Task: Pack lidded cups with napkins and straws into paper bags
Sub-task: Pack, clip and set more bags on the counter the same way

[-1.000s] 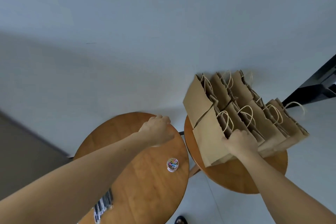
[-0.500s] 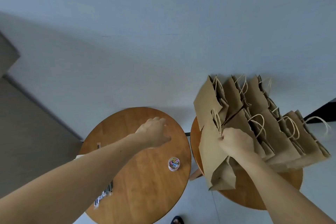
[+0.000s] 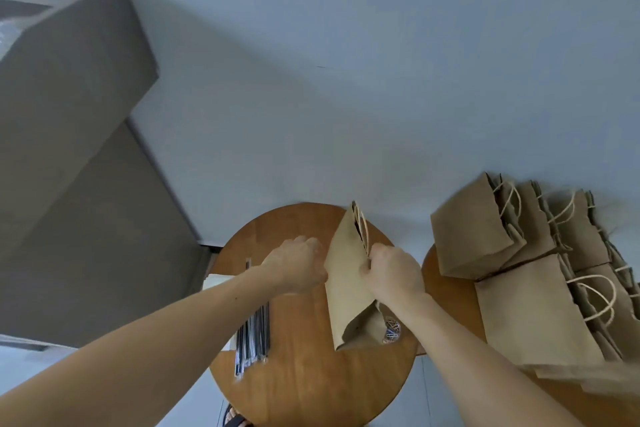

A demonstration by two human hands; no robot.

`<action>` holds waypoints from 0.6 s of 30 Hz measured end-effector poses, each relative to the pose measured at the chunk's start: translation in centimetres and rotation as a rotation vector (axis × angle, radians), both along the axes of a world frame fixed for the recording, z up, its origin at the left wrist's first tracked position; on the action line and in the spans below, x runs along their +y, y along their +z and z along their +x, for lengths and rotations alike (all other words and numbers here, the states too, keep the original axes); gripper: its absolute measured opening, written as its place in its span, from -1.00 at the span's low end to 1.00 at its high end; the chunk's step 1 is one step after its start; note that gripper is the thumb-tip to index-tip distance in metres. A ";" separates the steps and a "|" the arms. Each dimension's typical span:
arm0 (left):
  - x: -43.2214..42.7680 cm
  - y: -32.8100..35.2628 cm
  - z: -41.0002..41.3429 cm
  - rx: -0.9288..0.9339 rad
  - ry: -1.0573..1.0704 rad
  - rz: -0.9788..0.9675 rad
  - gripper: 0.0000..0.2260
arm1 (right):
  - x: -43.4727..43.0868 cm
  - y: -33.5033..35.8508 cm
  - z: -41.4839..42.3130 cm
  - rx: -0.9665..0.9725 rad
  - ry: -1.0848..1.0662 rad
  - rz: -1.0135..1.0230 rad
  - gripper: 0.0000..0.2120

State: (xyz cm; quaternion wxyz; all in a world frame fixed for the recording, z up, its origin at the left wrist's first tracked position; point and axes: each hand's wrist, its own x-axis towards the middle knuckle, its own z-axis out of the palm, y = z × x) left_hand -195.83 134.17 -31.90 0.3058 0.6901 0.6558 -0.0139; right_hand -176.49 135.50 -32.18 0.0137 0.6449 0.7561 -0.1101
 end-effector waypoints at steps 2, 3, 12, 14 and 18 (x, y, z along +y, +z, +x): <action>-0.3 -0.9 -2.1 -0.008 0.012 -0.022 -0.50 | -0.5 -1.7 -2.2 0.023 -0.010 -0.039 -0.85; -0.5 -1.4 -3.0 -0.008 0.012 -0.033 -0.54 | -0.9 -2.6 -3.2 0.037 -0.019 -0.064 -0.84; -2.6 -5.2 -5.6 0.014 -0.117 -0.121 -0.38 | -4.7 -6.9 -5.0 0.236 -0.037 -0.355 -0.49; -2.8 -5.3 -4.8 0.015 -0.127 -0.124 -0.34 | -4.8 -7.0 -4.1 0.253 -0.049 -0.349 -0.47; -2.5 -5.2 -3.0 0.032 -0.100 -0.120 -0.29 | -4.0 -7.2 -2.5 0.292 -0.076 -0.320 -0.58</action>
